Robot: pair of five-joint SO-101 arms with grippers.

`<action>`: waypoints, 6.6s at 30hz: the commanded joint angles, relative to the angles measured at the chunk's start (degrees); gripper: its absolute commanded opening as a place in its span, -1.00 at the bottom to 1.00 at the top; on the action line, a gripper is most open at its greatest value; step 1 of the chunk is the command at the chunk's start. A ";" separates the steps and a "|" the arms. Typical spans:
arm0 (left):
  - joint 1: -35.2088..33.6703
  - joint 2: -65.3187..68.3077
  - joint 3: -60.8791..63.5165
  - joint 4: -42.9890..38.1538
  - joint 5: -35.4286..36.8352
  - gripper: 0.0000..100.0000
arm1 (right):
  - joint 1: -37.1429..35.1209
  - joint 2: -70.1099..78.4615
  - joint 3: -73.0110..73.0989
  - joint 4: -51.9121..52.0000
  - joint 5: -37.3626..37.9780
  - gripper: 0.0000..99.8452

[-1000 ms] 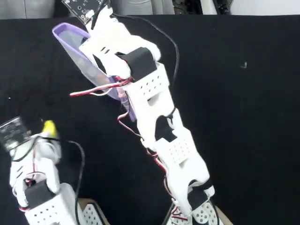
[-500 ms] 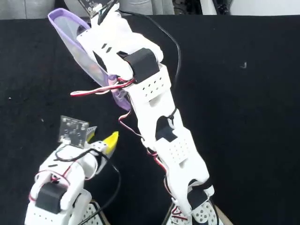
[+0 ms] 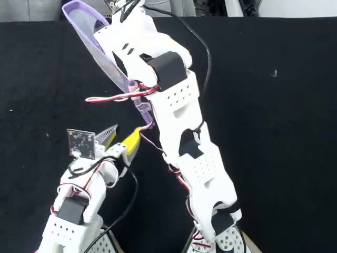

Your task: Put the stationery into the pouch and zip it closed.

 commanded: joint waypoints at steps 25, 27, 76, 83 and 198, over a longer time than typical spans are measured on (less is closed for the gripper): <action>4.53 -0.26 1.36 -7.47 1.58 -0.55 | 0.62 -7.08 -3.47 1.32 -7.47 -0.98; 4.53 -0.26 1.36 -7.38 1.85 -0.55 | 0.62 -7.08 -3.47 1.32 -7.47 -0.98; 22.29 -0.44 0.92 -11.25 -3.52 -0.72 | -3.69 -15.96 -3.47 9.41 -7.56 -0.98; 16.31 -0.26 1.45 -13.89 -3.25 -0.72 | -3.52 -15.96 -3.47 9.14 -7.12 -0.98; 4.62 -0.44 -13.05 16.53 -3.78 -0.49 | -1.41 -15.60 -3.47 8.97 -7.03 -0.98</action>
